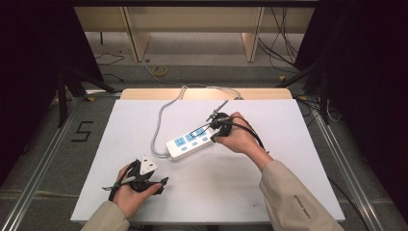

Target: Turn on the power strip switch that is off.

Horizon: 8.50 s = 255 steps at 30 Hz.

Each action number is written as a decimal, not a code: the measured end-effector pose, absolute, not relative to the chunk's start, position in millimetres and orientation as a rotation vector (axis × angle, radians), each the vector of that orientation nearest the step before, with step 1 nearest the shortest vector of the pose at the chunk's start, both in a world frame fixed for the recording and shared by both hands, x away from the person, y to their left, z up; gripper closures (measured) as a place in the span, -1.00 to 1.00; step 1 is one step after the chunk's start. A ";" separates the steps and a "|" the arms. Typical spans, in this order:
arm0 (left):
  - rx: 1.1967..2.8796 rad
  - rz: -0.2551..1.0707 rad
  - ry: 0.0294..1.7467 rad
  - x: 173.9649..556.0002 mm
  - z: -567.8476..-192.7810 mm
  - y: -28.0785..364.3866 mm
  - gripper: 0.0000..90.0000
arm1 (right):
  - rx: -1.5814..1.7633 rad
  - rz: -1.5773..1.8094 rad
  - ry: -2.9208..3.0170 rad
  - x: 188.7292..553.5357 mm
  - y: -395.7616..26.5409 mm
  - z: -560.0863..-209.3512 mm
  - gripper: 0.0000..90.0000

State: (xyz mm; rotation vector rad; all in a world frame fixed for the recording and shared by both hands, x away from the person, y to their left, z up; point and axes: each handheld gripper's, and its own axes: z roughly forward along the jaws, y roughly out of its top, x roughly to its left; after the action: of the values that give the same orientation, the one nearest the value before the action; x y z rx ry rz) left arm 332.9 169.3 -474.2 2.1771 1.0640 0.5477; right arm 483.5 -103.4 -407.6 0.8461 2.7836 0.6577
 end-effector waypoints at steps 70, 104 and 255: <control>2.177 0.542 1.059 332.8 -474.3 169.1 -0.35 | 0.933 0.649 2.788 515.0 -75.9 -427.5 1.00; 2.175 0.540 1.057 333.0 -474.5 168.9 -0.34 | 0.913 0.604 2.798 521.0 -66.2 -431.6 1.00; 2.200 0.534 1.069 333.2 -478.1 170.8 -0.34 | 1.079 0.910 2.603 419.7 -222.8 -440.9 0.24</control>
State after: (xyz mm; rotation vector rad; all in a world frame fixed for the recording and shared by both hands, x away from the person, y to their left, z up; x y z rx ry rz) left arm 333.2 170.8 -478.1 2.1999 1.0692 0.5335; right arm 419.7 -222.8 -440.9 1.0792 2.6034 0.9103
